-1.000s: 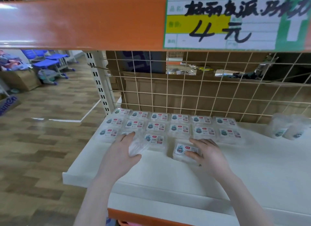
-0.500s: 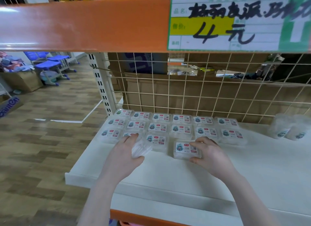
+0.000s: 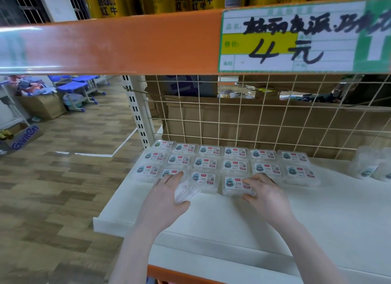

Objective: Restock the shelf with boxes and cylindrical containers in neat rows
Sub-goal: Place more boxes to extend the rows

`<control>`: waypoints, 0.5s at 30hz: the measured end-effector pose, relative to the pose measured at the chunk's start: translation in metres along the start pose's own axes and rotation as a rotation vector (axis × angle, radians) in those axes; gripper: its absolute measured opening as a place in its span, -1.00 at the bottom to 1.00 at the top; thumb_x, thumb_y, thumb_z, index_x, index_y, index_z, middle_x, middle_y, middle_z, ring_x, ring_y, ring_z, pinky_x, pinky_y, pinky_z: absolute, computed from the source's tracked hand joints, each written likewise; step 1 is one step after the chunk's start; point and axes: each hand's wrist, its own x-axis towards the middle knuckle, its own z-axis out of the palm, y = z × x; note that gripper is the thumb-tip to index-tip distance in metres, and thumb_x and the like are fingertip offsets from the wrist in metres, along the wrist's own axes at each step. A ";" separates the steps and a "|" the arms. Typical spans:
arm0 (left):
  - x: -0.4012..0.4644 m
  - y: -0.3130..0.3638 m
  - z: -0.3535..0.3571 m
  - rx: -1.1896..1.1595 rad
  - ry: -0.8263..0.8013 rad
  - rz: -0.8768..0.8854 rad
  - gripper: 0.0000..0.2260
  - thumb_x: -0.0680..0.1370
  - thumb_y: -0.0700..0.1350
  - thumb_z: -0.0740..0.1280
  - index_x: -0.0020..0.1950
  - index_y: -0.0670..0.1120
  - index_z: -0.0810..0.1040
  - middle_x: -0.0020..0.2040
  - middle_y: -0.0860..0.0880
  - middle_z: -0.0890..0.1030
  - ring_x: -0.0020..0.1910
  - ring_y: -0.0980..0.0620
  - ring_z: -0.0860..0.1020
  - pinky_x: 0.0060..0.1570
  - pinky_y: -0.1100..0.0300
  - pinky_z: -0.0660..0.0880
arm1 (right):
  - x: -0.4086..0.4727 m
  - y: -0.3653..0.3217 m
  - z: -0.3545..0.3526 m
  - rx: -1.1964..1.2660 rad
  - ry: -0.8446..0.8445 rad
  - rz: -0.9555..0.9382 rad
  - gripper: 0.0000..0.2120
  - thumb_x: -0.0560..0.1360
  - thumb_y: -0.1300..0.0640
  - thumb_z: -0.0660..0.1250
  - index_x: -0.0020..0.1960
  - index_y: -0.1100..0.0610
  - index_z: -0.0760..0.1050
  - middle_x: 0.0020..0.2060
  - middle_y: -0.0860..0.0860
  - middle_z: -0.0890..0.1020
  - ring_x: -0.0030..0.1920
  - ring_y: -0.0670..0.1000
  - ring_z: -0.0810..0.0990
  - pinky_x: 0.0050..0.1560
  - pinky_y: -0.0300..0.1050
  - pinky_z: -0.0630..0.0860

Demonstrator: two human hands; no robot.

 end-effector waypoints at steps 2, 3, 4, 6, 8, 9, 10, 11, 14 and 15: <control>-0.001 0.000 -0.001 -0.008 0.000 0.000 -0.36 0.44 -0.05 0.39 0.49 0.00 0.23 0.39 0.10 0.34 0.37 0.05 0.28 0.27 0.27 0.24 | 0.001 -0.001 0.002 -0.001 0.009 -0.002 -0.65 0.26 0.16 0.56 0.02 0.15 0.62 -0.11 0.05 0.58 -0.11 0.12 0.60 -0.21 -0.03 0.52; -0.002 -0.001 -0.001 -0.012 0.000 0.002 -0.36 0.44 -0.05 0.39 0.49 0.01 0.23 0.39 0.10 0.34 0.37 0.05 0.28 0.27 0.28 0.23 | 0.001 -0.001 0.002 -0.003 0.015 -0.003 -0.66 0.26 0.16 0.56 0.02 0.15 0.62 -0.11 0.05 0.58 -0.12 0.12 0.60 -0.21 -0.03 0.53; -0.002 -0.001 -0.002 -0.016 -0.001 0.007 -0.36 0.44 -0.05 0.39 0.49 0.01 0.23 0.39 0.10 0.34 0.37 0.06 0.28 0.27 0.29 0.22 | 0.001 -0.002 0.003 -0.009 0.020 -0.005 -0.66 0.27 0.16 0.55 0.03 0.14 0.62 -0.11 0.05 0.57 -0.12 0.12 0.60 -0.21 -0.03 0.53; -0.002 -0.002 -0.002 -0.024 -0.002 0.017 -0.36 0.44 -0.05 0.39 0.48 0.01 0.24 0.37 0.10 0.36 0.36 0.06 0.29 0.27 0.32 0.20 | 0.001 -0.003 0.003 -0.016 0.023 -0.006 -0.67 0.27 0.17 0.55 0.03 0.13 0.62 -0.11 0.05 0.57 -0.11 0.12 0.59 -0.21 -0.02 0.53; -0.003 -0.003 -0.003 -0.035 -0.003 0.019 -0.36 0.45 -0.05 0.39 0.48 0.02 0.24 0.36 0.10 0.36 0.36 0.08 0.29 0.27 0.33 0.20 | 0.001 -0.005 0.003 -0.012 0.032 -0.006 -0.67 0.26 0.18 0.55 0.01 0.12 0.63 -0.12 0.05 0.58 -0.11 0.12 0.60 -0.23 -0.02 0.54; -0.004 -0.003 -0.003 -0.040 -0.004 0.017 -0.36 0.45 -0.05 0.39 0.48 0.02 0.24 0.36 0.11 0.36 0.36 0.08 0.29 0.27 0.33 0.20 | 0.001 -0.005 0.004 -0.017 0.044 -0.010 -0.67 0.23 0.18 0.57 -0.02 0.12 0.63 -0.13 0.04 0.58 -0.13 0.12 0.60 -0.26 -0.02 0.54; -0.004 -0.004 -0.004 -0.043 -0.007 0.015 -0.36 0.45 -0.05 0.39 0.48 0.03 0.24 0.36 0.11 0.36 0.36 0.09 0.29 0.26 0.33 0.21 | 0.001 -0.005 0.004 -0.028 0.060 -0.019 -0.65 0.20 0.18 0.59 -0.04 0.11 0.63 -0.16 0.04 0.58 -0.17 0.12 0.61 -0.30 -0.04 0.54; -0.005 -0.004 -0.004 -0.043 -0.008 0.016 -0.36 0.45 -0.05 0.39 0.48 0.04 0.24 0.36 0.11 0.36 0.36 0.09 0.29 0.26 0.32 0.22 | 0.001 -0.005 0.005 -0.042 0.075 -0.032 -0.64 0.15 0.18 0.61 -0.07 0.11 0.64 -0.19 0.03 0.59 -0.21 0.11 0.62 -0.35 -0.06 0.54; -0.006 -0.006 -0.006 -0.045 -0.015 0.017 -0.37 0.45 -0.04 0.39 0.48 0.05 0.23 0.35 0.09 0.37 0.35 0.08 0.31 0.26 0.30 0.24 | 0.000 -0.005 0.006 -0.075 0.104 -0.070 -0.58 0.07 0.18 0.64 -0.11 0.10 0.64 -0.24 0.02 0.59 -0.29 0.09 0.62 -0.42 -0.10 0.53; -0.007 -0.006 -0.007 -0.049 -0.020 0.015 -0.37 0.45 -0.04 0.39 0.48 0.05 0.23 0.36 0.10 0.36 0.35 0.08 0.32 0.26 0.30 0.24 | 0.000 -0.005 0.006 -0.087 0.111 -0.078 -0.57 0.06 0.18 0.65 -0.10 0.11 0.64 -0.24 0.02 0.59 -0.29 0.09 0.62 -0.41 -0.10 0.54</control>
